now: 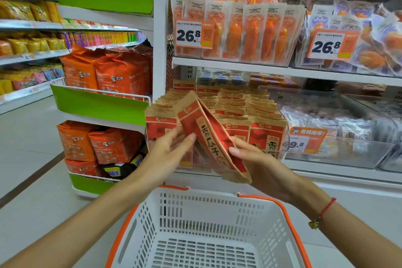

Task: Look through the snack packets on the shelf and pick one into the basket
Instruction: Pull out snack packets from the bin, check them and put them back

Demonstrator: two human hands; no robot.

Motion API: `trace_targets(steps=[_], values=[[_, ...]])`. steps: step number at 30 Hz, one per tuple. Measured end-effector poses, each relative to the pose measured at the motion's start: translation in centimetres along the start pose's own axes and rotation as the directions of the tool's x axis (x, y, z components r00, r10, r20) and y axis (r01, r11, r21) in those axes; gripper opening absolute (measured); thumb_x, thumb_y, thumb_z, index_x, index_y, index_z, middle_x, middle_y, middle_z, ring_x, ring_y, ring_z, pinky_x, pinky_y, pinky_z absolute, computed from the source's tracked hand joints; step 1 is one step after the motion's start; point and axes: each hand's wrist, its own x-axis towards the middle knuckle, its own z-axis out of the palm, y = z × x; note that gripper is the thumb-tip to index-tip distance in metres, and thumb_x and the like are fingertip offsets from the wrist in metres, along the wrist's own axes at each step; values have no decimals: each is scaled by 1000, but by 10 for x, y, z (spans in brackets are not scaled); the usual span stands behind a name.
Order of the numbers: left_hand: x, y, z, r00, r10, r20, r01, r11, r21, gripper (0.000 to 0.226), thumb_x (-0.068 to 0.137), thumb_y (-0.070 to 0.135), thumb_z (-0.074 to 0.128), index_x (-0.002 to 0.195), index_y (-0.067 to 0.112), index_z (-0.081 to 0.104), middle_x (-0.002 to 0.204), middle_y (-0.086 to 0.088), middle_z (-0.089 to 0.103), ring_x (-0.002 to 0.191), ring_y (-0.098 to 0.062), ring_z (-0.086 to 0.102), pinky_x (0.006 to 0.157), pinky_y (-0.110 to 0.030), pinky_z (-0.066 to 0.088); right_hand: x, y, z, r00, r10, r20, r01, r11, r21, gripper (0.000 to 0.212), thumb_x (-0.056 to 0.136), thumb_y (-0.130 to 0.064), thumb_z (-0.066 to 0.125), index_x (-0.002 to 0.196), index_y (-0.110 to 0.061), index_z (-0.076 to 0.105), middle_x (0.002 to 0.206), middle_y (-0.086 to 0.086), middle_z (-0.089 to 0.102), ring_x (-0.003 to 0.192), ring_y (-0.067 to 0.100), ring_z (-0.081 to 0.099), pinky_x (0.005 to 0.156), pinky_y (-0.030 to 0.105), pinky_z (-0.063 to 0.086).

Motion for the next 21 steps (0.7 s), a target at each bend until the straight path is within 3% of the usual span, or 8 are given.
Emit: trace_targets(steps=[4, 6, 8, 10, 13, 16, 18, 21], values=[[-3, 6, -3, 998, 41, 43, -41, 999, -21, 30, 88, 36, 56, 118, 40, 57, 113, 27, 67, 109, 9, 59, 89, -11, 48, -2, -6, -5, 1000, 8, -17, -7, 999, 34, 65, 67, -60, 76, 124, -32, 63, 127, 6, 65, 116, 23, 61, 106, 41, 40], [1, 12, -5, 998, 58, 1, -58, 998, -27, 33, 88, 34, 60, 121, 37, 58, 115, 22, 68, 111, 6, 60, 93, -16, 48, 0, -18, -3, 991, 32, -127, -47, 991, -122, 63, 77, -65, 61, 129, -28, 58, 122, 3, 68, 115, 20, 63, 107, 40, 44], [11, 22, -4, 995, 82, -50, -85, 994, -61, 34, 87, 29, 62, 121, 31, 59, 114, 18, 69, 109, 3, 63, 96, -22, 50, 2, -38, -2, 973, 13, -229, -83, 951, -297, 49, 85, -65, 44, 118, -32, 60, 109, -6, 71, 103, 8, 68, 96, 34, 53], [27, 36, -1, 990, 109, -90, -118, 987, -105, 33, 89, 23, 63, 121, 24, 61, 113, 13, 71, 108, 0, 64, 97, -26, 51, 4, -64, -3, 968, -92, -231, -13, 908, -419, 38, 84, -57, 38, 107, -37, 60, 99, -14, 70, 91, -2, 68, 82, 21, 55], [55, 56, 5, 982, 133, -133, -152, 979, -138, 28, 90, 22, 64, 118, 23, 62, 113, 7, 72, 107, -4, 66, 98, -28, 50, 14, -100, -13, 918, -325, -226, 147, 810, -568, 32, 87, -45, 52, 115, -31, 61, 104, -12, 71, 90, -1, 68, 71, 12, 53], [83, 67, 7, 983, 145, -113, -152, 986, -65, 22, 91, 22, 64, 112, 28, 61, 113, 5, 70, 101, -3, 67, 95, -25, 51, 28, -120, -31, 824, -494, -276, 200, 710, -675, 28, 88, -29, 66, 116, -30, 62, 104, -9, 69, 89, 1, 67, 70, 15, 54], [96, 68, 5, 988, 139, -72, -138, 990, 5, 20, 90, 25, 65, 108, 34, 61, 109, 10, 70, 97, 0, 67, 88, -18, 50, 37, -123, -43, 777, -559, -290, 181, 639, -747, 28, 89, -30, 67, 117, -29, 65, 103, -9, 70, 92, 4, 66, 76, 21, 55], [108, 64, -2, 992, 121, -30, -119, 991, 60, 17, 89, 29, 67, 103, 38, 63, 99, 20, 70, 95, 7, 65, 84, -11, 48, 45, -122, -51, 757, -579, -302, 202, 647, -735, 26, 89, -30, 66, 115, -29, 66, 99, -12, 71, 89, 2, 67, 72, 16, 54]])
